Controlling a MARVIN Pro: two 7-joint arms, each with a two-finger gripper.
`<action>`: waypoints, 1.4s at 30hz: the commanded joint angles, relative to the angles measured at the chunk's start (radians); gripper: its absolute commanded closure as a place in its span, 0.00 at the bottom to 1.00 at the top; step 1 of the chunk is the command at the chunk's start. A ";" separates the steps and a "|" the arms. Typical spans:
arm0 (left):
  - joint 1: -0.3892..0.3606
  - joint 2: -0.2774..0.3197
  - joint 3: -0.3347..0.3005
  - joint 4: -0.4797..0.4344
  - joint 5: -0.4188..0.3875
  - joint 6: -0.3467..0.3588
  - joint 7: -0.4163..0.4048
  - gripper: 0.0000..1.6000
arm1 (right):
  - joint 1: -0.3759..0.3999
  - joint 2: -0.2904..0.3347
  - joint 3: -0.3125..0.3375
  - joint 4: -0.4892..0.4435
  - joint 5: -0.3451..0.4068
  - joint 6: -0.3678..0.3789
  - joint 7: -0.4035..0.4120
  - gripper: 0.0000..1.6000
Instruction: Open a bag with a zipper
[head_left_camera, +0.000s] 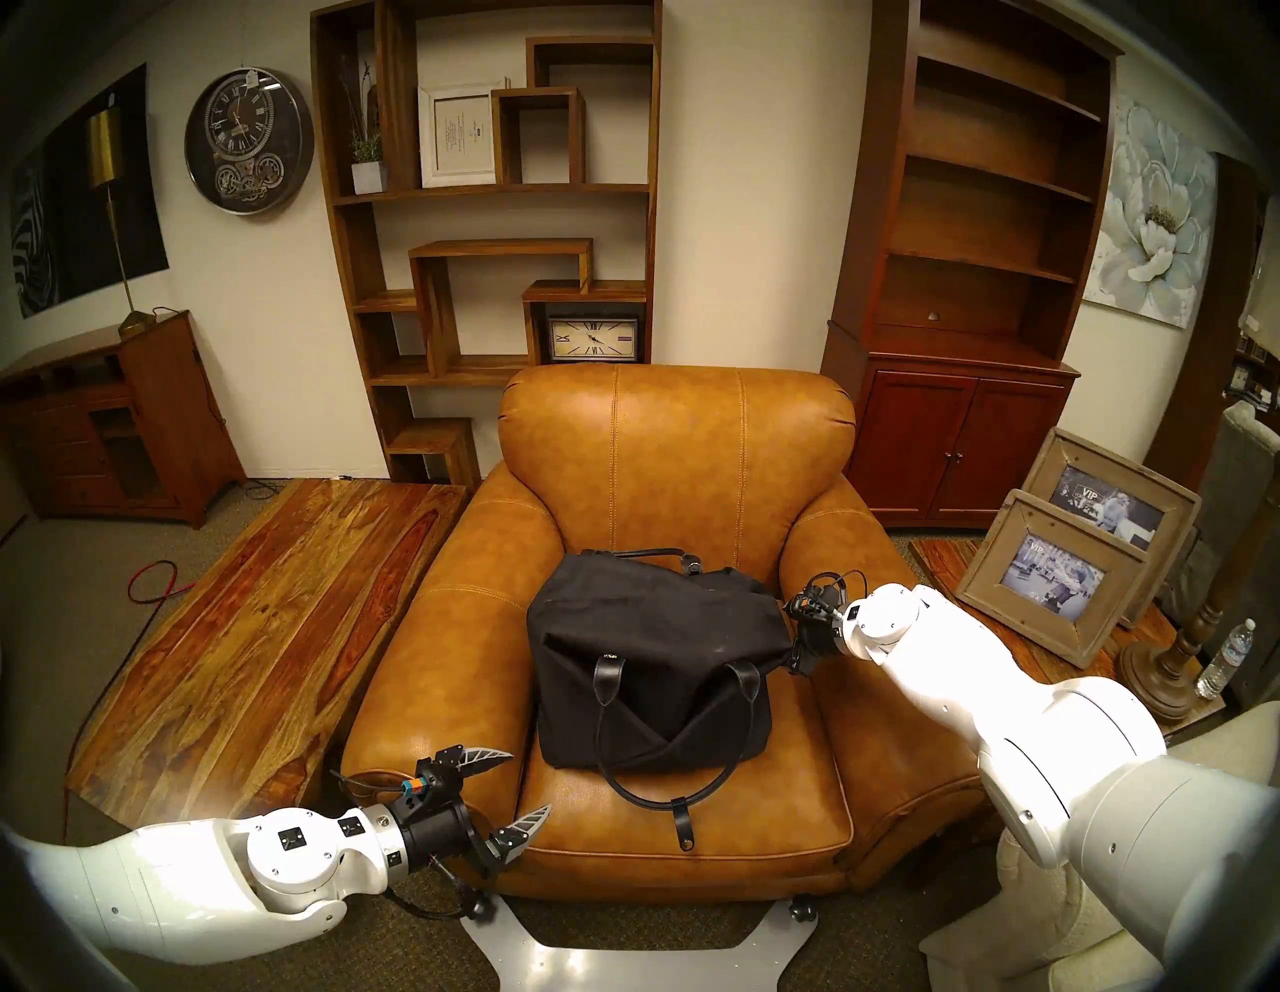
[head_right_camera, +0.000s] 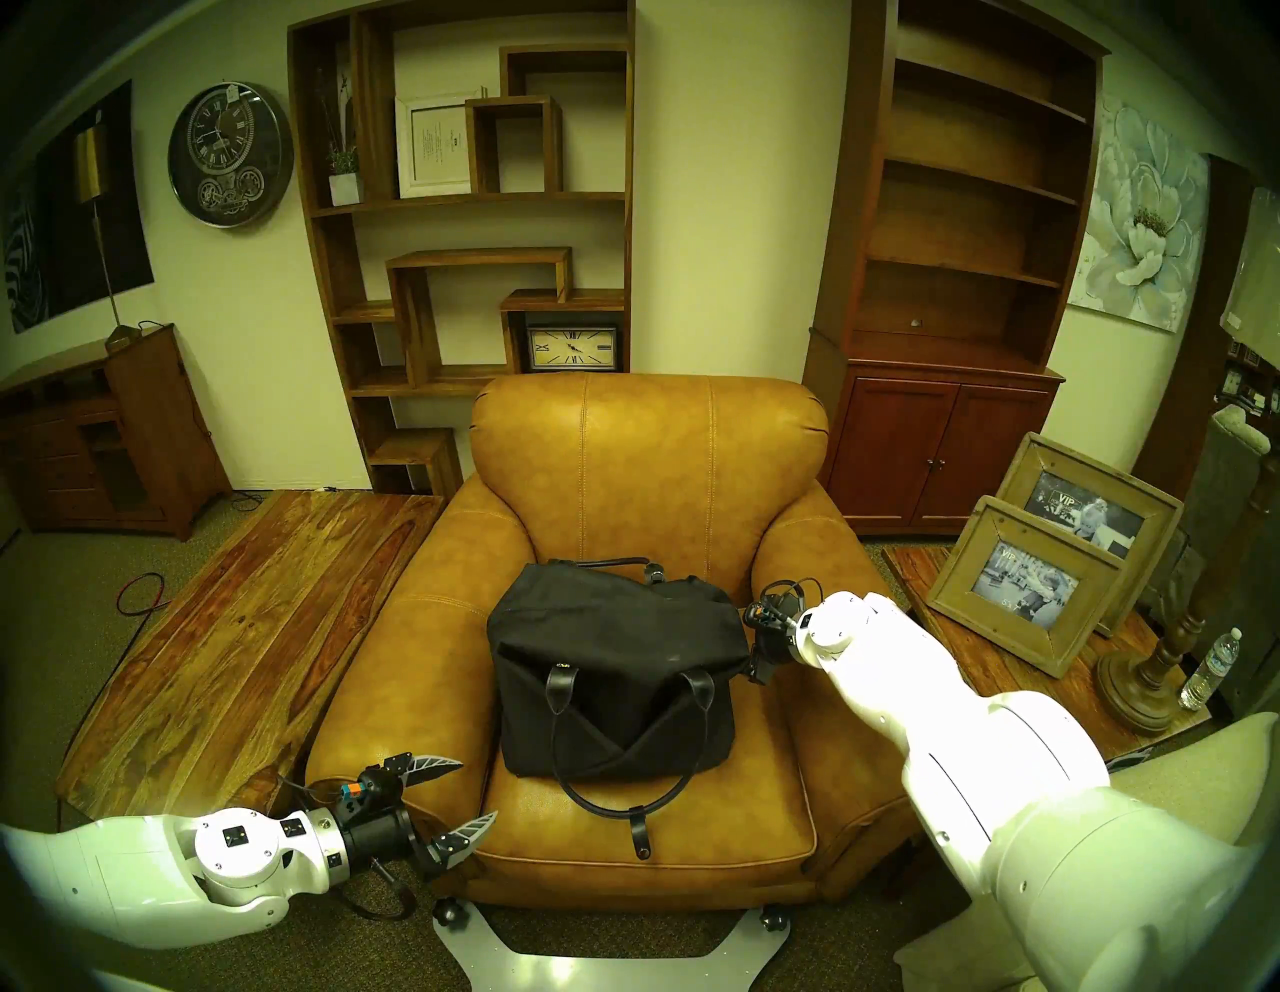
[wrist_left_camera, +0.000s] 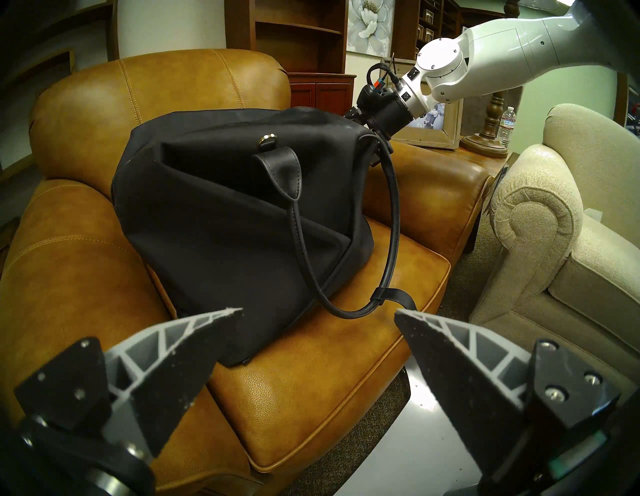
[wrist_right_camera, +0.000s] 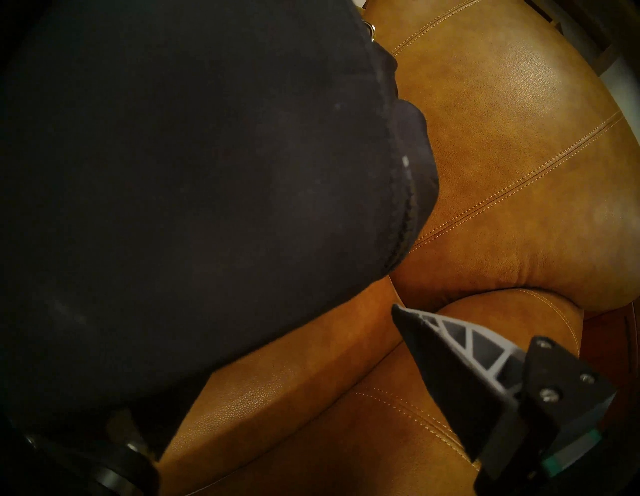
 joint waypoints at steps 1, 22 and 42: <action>-0.002 0.000 -0.001 -0.006 0.001 -0.004 0.000 0.00 | 0.062 -0.023 -0.006 0.029 -0.013 -0.044 -0.022 0.51; -0.006 0.002 0.004 -0.007 0.000 -0.005 0.002 0.00 | 0.093 -0.040 -0.006 0.141 -0.057 -0.152 -0.056 0.00; -0.010 0.003 0.009 -0.006 -0.002 -0.005 0.003 0.00 | 0.121 -0.069 -0.004 0.180 -0.079 -0.139 -0.102 0.15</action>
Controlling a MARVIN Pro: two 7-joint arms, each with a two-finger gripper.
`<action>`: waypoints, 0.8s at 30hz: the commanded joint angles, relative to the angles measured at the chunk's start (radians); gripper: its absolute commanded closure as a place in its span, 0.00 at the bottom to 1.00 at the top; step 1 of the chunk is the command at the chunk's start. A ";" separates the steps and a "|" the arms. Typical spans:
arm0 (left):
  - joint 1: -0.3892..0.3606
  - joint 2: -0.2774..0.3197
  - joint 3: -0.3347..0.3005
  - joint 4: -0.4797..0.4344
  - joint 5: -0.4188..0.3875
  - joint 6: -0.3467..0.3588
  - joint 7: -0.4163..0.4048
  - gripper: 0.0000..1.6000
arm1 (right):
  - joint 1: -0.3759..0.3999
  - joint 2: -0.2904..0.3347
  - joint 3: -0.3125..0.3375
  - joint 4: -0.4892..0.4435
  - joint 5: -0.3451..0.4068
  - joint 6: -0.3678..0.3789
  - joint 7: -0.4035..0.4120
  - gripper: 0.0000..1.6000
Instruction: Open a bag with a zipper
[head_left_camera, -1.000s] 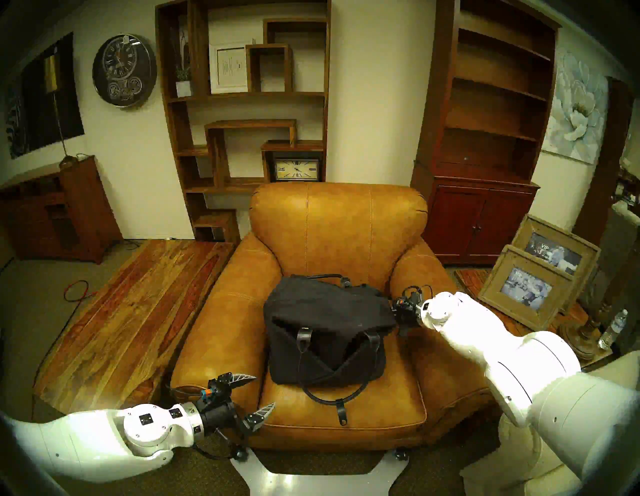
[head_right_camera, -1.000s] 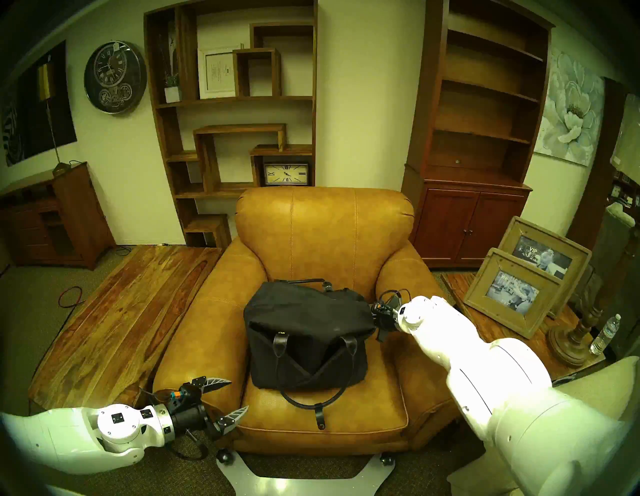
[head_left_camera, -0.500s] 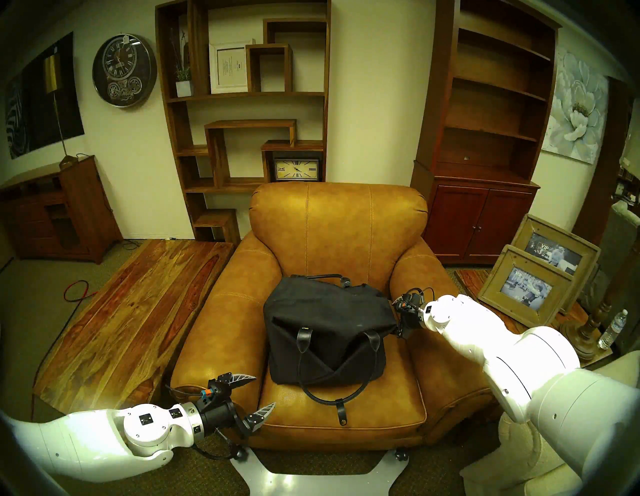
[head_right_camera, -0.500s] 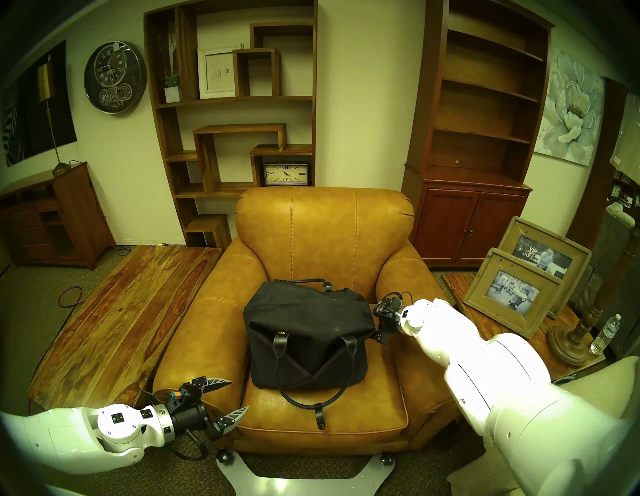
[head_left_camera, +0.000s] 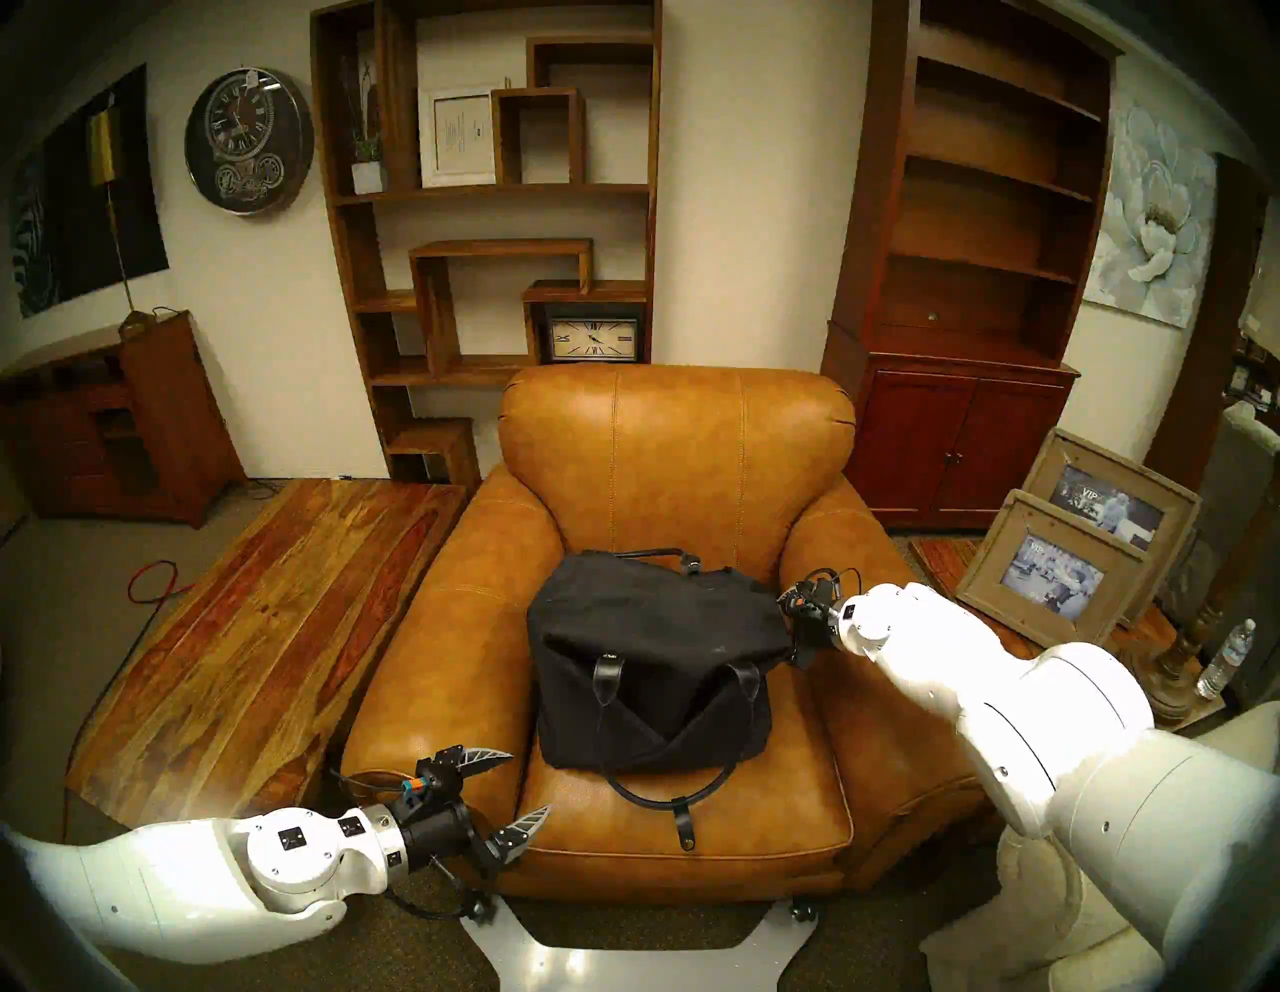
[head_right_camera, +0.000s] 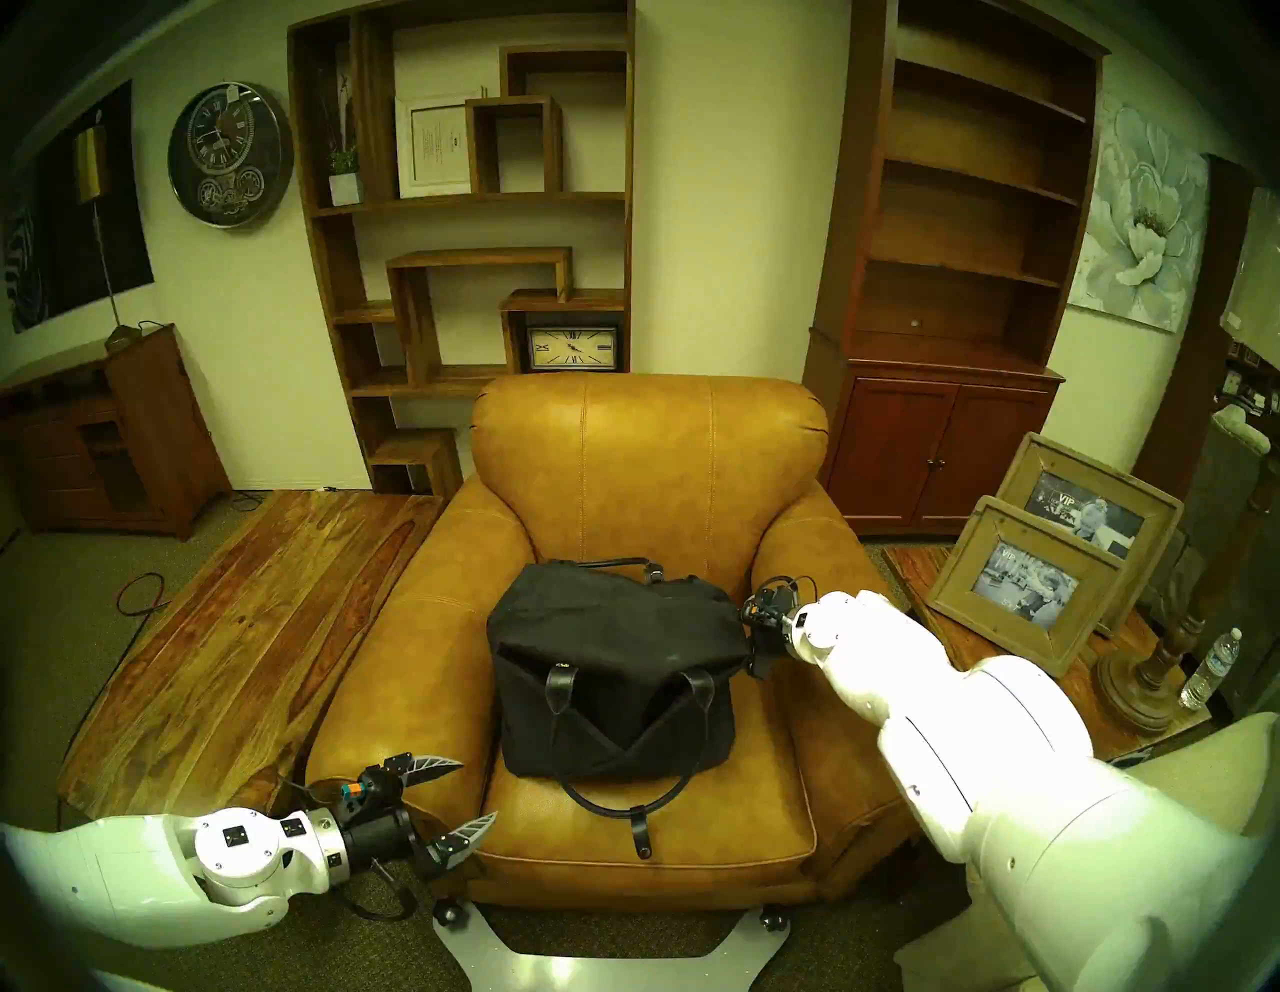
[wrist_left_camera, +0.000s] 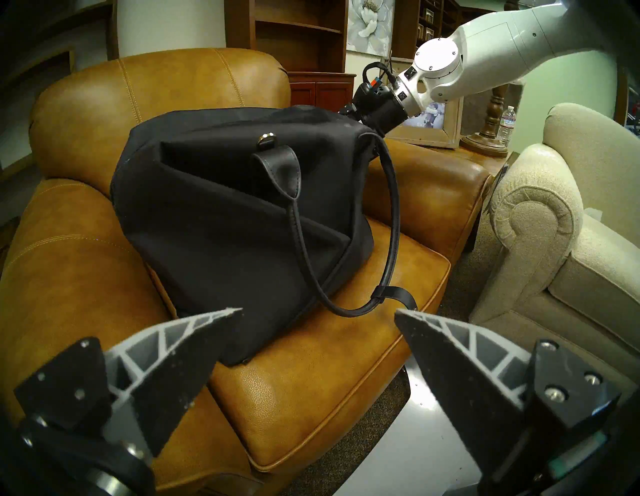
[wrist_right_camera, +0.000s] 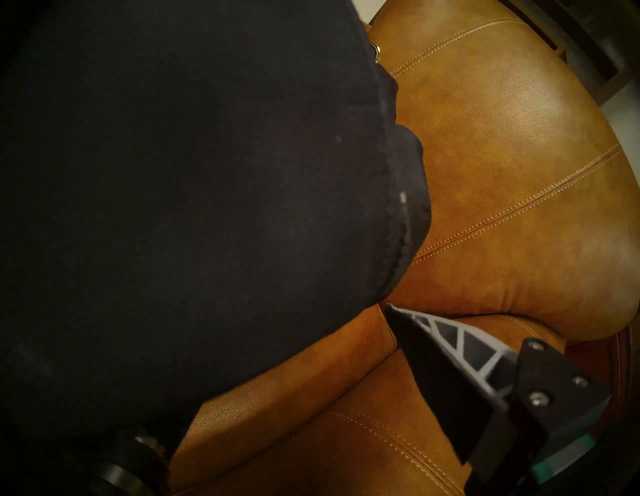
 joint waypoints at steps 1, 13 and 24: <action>-0.002 0.000 -0.002 -0.006 0.001 -0.004 0.000 0.00 | 0.038 -0.011 0.001 0.003 -0.004 0.003 -0.023 0.18; -0.004 0.001 0.002 -0.006 0.000 -0.004 0.000 0.00 | 0.025 -0.028 0.015 0.025 -0.002 0.006 -0.045 0.51; -0.007 0.002 0.005 -0.006 -0.002 -0.004 0.001 0.00 | 0.027 -0.035 0.026 0.037 -0.004 0.007 -0.057 0.35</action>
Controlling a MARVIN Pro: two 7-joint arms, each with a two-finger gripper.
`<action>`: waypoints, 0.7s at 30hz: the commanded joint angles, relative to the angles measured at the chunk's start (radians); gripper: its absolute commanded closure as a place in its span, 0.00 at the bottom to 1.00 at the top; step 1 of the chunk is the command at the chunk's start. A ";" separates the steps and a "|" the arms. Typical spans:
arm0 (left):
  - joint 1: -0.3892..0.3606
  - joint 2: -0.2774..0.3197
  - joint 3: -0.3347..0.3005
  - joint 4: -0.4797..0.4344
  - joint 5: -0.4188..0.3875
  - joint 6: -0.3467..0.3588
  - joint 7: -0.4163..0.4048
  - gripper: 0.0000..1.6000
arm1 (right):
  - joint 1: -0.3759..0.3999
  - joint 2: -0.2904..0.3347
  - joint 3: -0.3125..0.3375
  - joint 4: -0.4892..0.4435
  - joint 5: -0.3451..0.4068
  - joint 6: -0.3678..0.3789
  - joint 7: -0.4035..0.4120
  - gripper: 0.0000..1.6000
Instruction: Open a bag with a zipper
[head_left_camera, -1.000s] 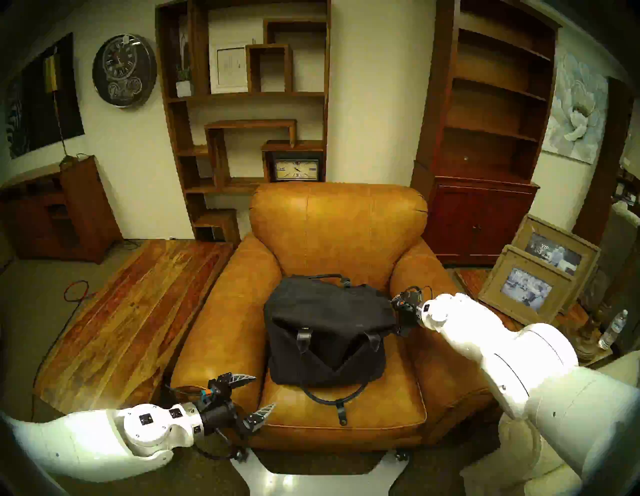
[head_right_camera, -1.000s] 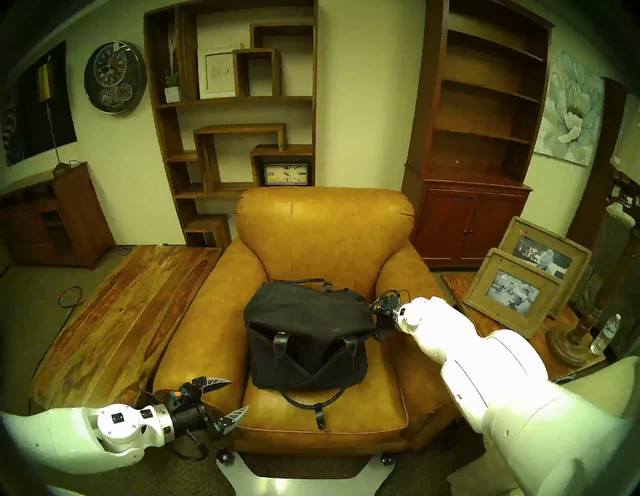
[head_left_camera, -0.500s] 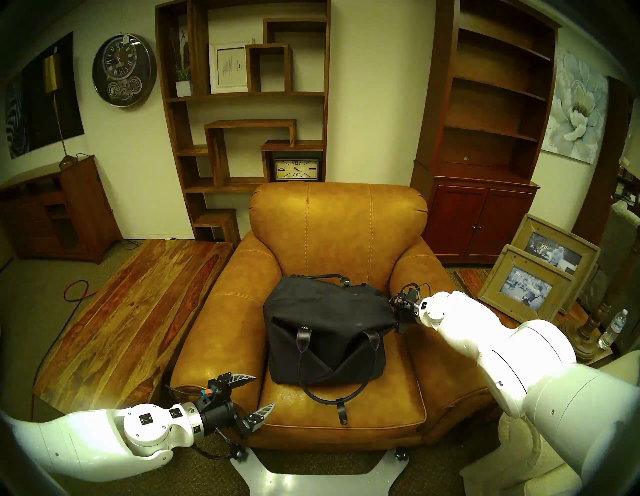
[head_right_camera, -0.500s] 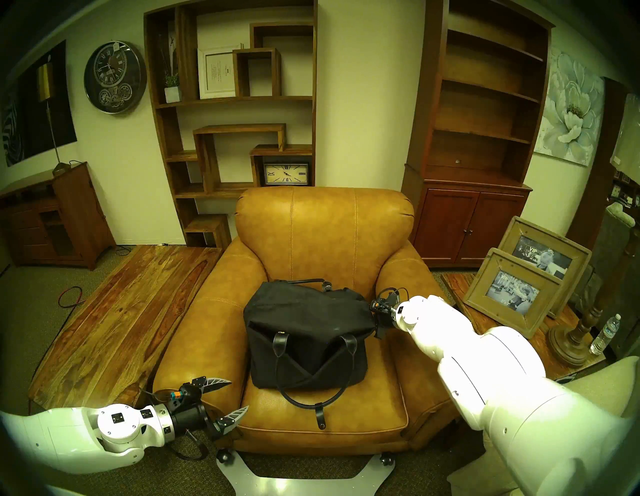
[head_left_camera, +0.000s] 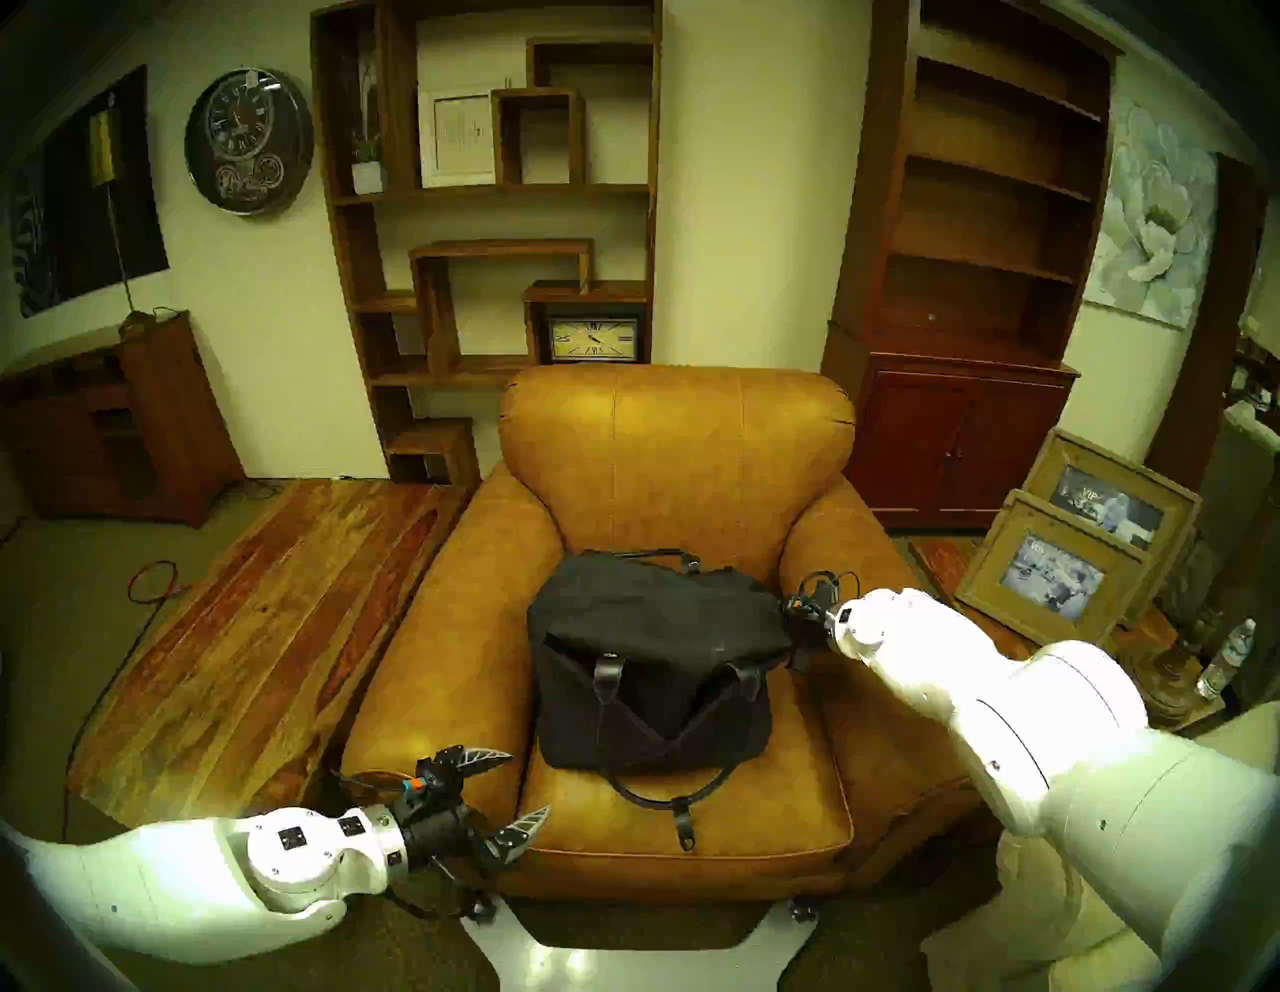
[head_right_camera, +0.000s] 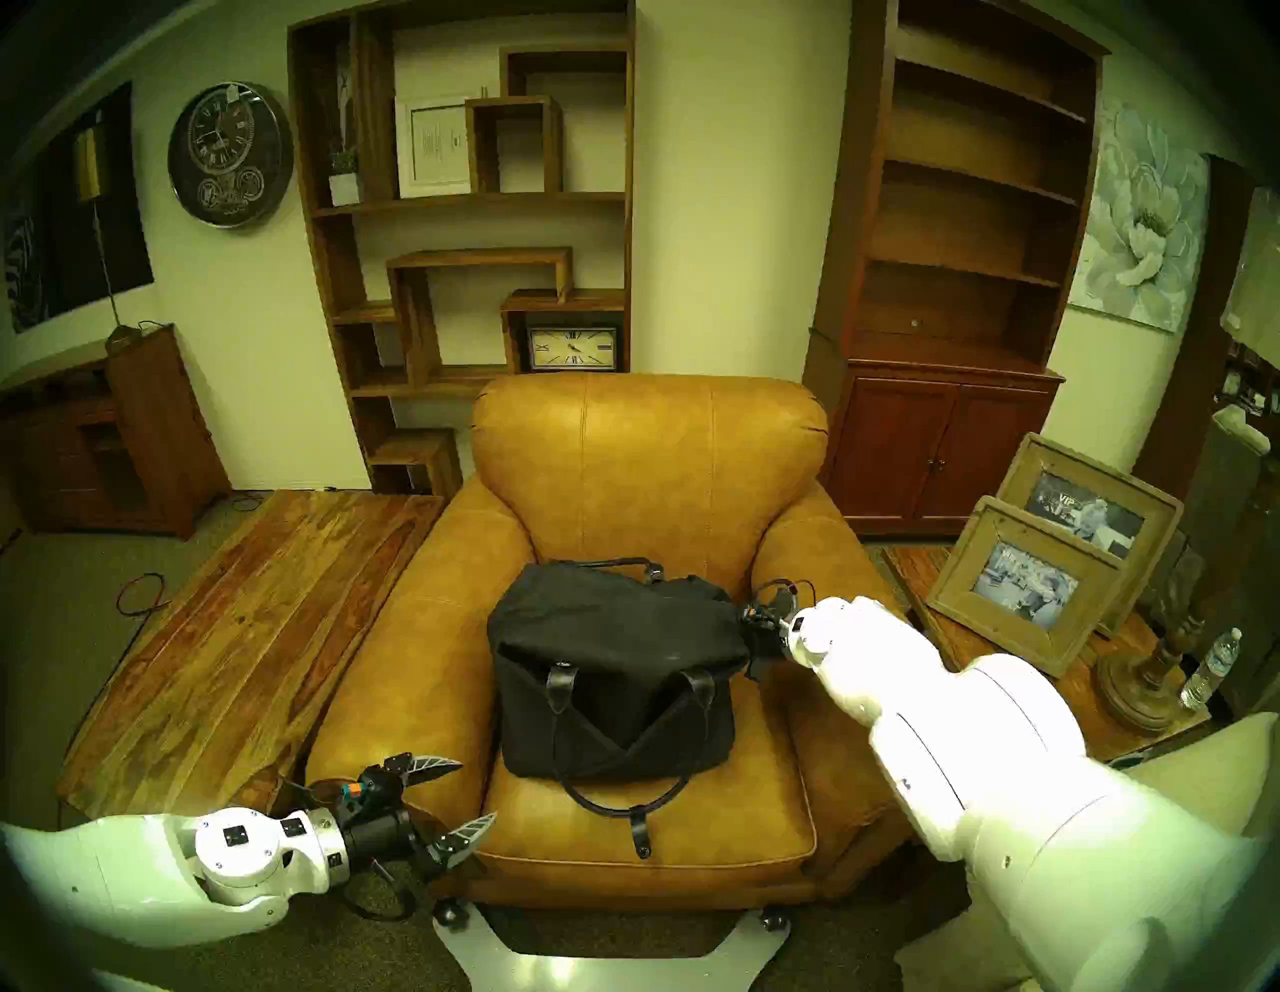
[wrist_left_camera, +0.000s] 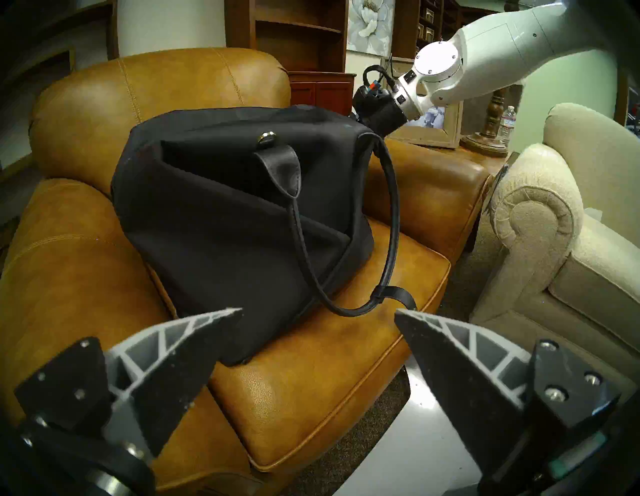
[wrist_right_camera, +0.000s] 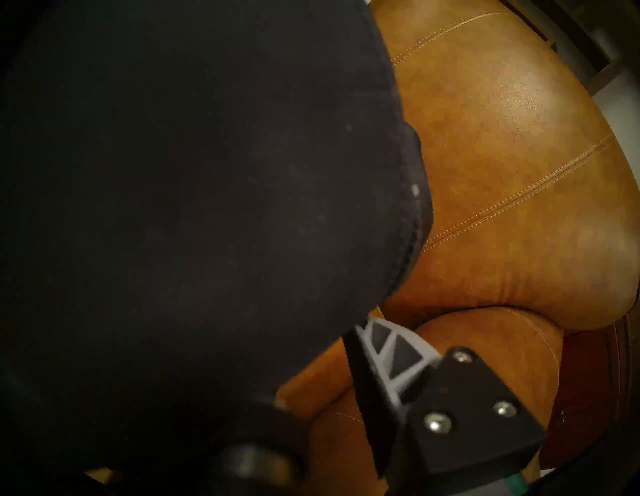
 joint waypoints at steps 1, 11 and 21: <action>-0.002 0.000 -0.002 -0.006 0.001 -0.004 0.000 0.00 | 0.024 -0.015 0.004 -0.003 0.002 0.006 -0.013 0.33; -0.004 0.001 0.001 -0.006 0.000 -0.004 0.000 0.00 | 0.019 -0.025 0.012 0.005 0.001 0.015 -0.029 0.47; -0.006 0.001 0.003 -0.006 -0.001 -0.004 0.001 0.00 | 0.015 -0.032 0.018 0.012 0.001 0.026 -0.035 0.64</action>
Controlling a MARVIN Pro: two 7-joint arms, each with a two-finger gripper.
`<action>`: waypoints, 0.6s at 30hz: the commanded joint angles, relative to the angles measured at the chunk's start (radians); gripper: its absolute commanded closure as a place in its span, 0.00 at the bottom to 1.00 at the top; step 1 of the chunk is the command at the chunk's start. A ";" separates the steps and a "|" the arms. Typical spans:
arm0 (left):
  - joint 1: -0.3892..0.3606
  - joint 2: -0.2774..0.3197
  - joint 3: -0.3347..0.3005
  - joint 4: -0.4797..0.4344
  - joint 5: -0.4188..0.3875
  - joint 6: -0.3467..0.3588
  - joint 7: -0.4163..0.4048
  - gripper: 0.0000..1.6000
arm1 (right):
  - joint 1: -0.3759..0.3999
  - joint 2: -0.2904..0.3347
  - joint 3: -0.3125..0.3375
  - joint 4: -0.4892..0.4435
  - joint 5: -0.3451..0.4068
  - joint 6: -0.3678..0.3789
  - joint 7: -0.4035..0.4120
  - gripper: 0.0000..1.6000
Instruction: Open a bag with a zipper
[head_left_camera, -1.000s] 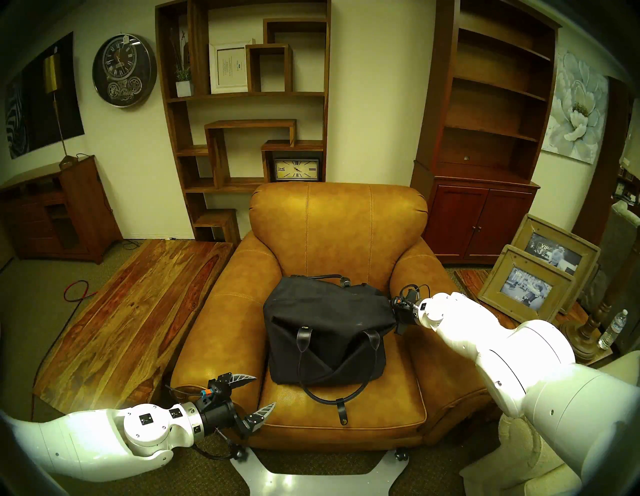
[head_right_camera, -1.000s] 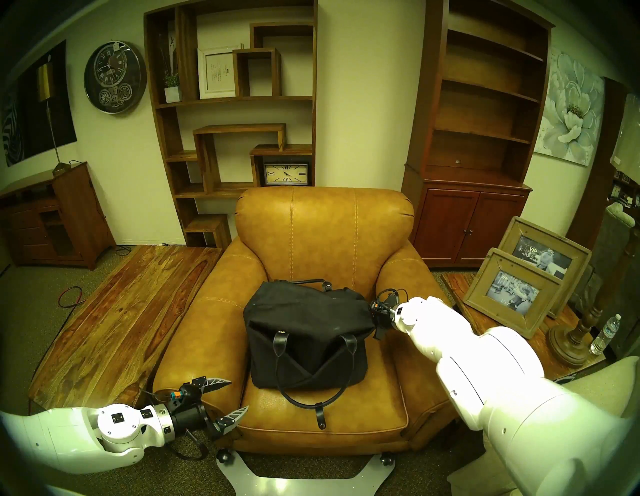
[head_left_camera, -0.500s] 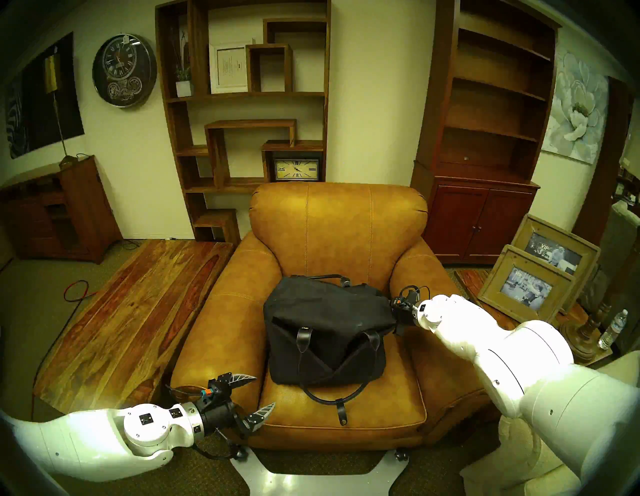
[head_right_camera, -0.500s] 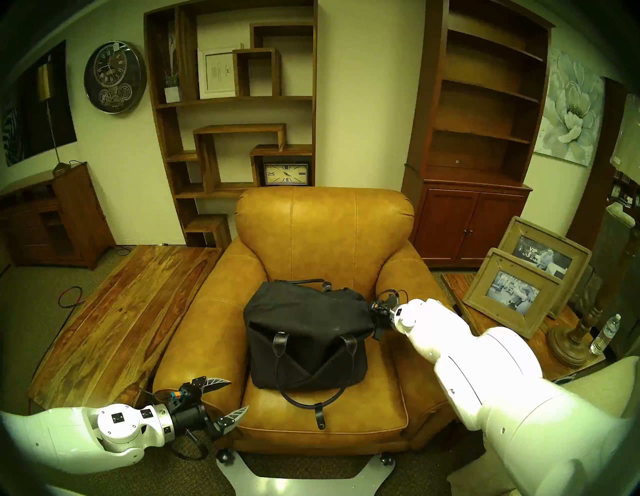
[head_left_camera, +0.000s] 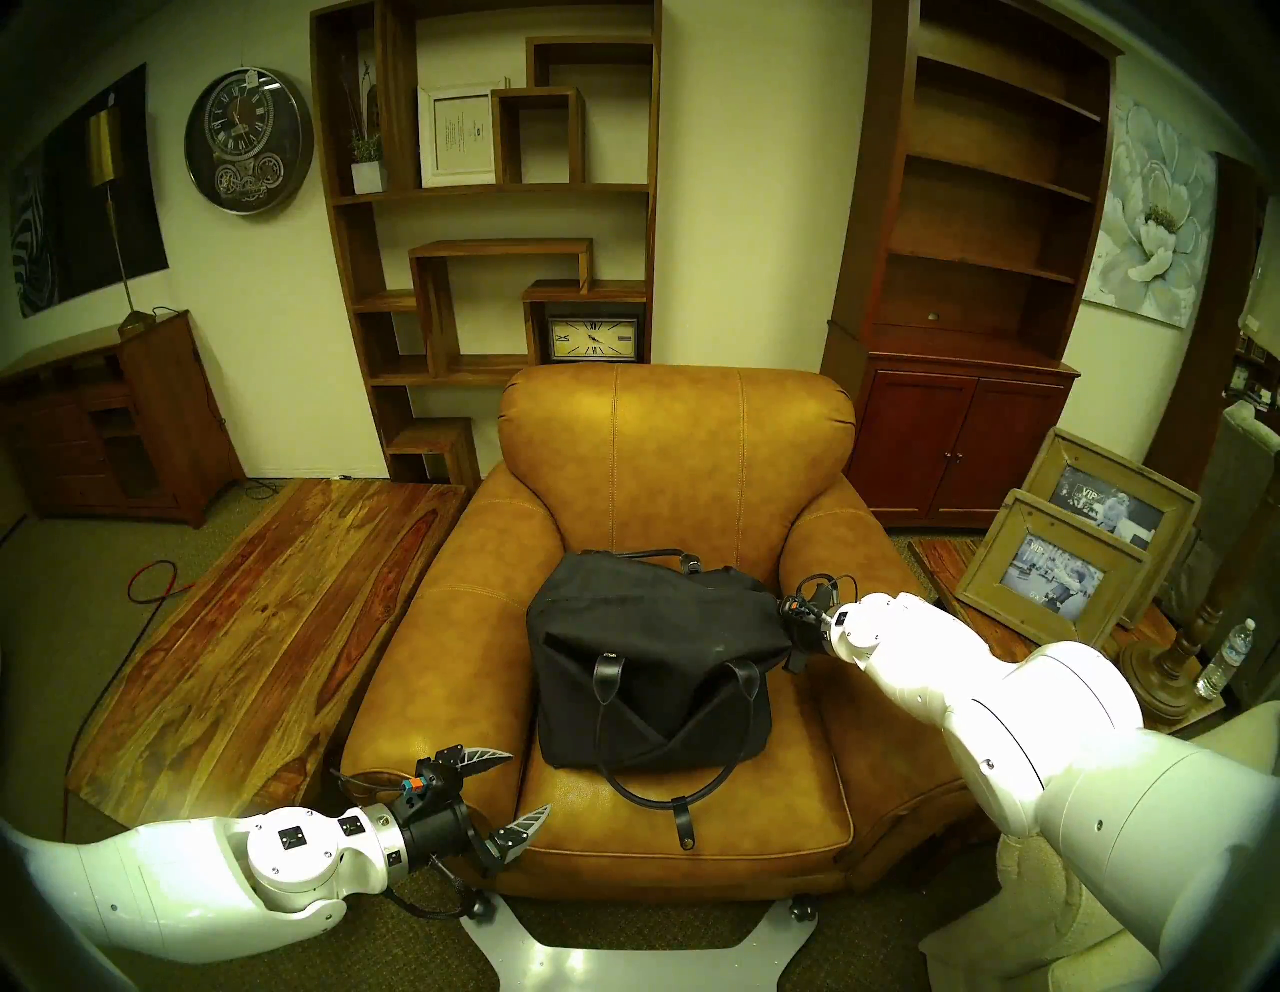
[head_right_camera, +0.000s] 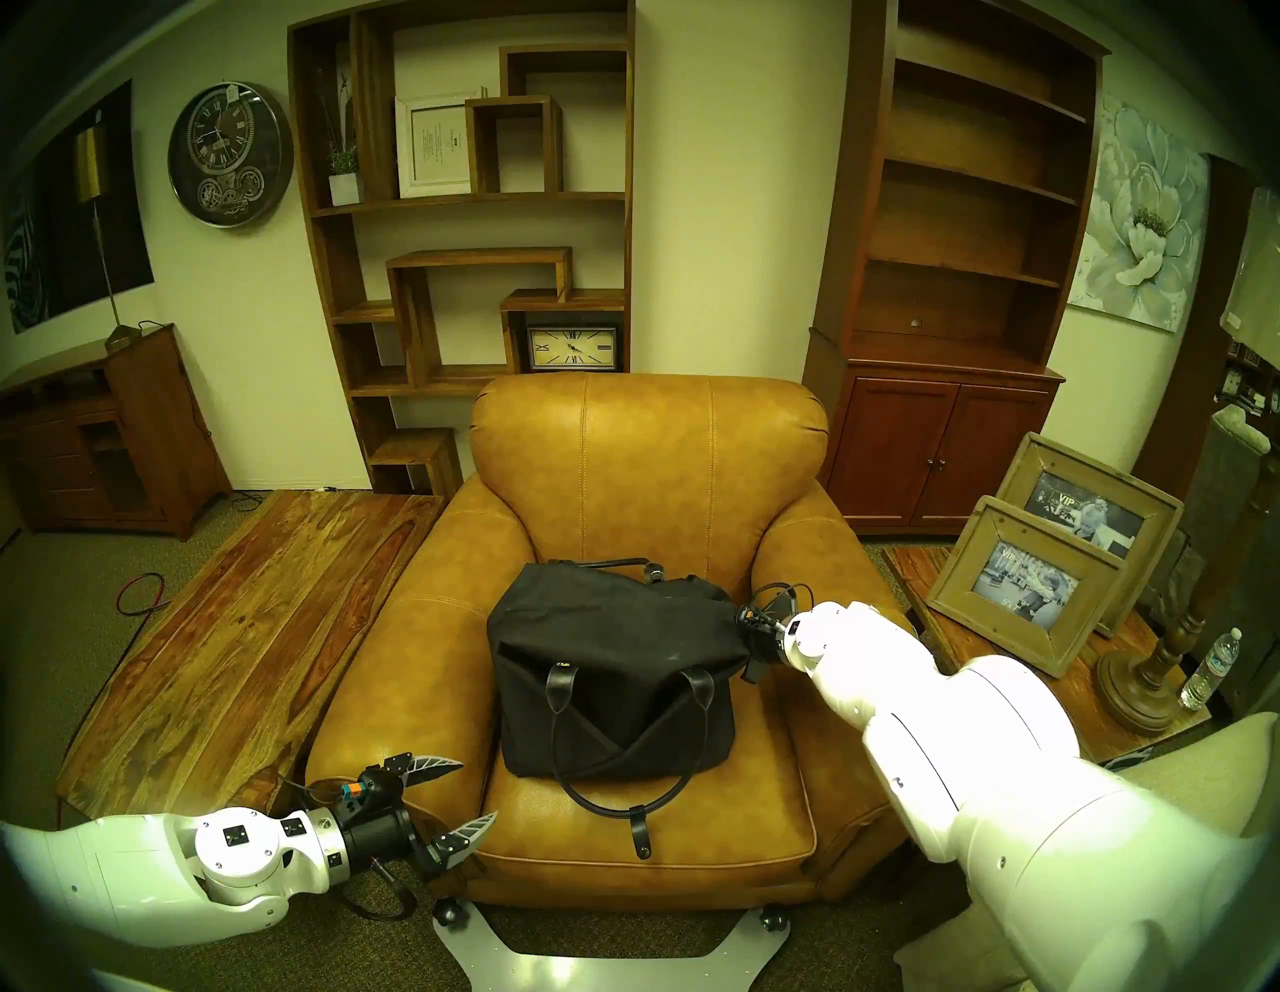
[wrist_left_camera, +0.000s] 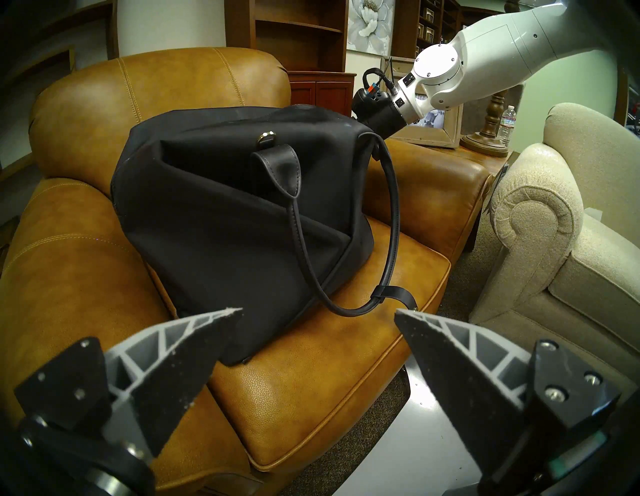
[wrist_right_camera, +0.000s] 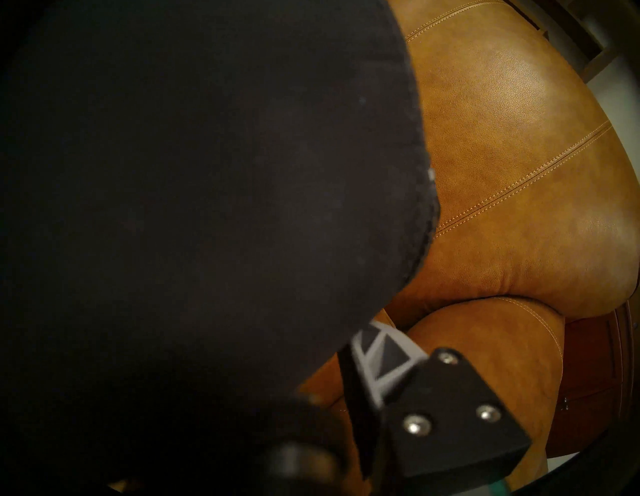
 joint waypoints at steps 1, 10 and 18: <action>-0.002 0.000 -0.002 -0.006 0.001 -0.004 -0.001 0.00 | 0.018 -0.015 0.002 -0.007 0.001 0.004 -0.010 0.64; -0.003 0.001 0.001 -0.006 0.000 -0.005 0.000 0.00 | 0.013 -0.014 0.011 -0.002 0.001 0.010 -0.022 1.00; -0.005 0.002 0.002 -0.007 0.000 -0.006 0.001 0.00 | 0.026 0.021 -0.009 -0.009 -0.026 -0.005 -0.038 1.00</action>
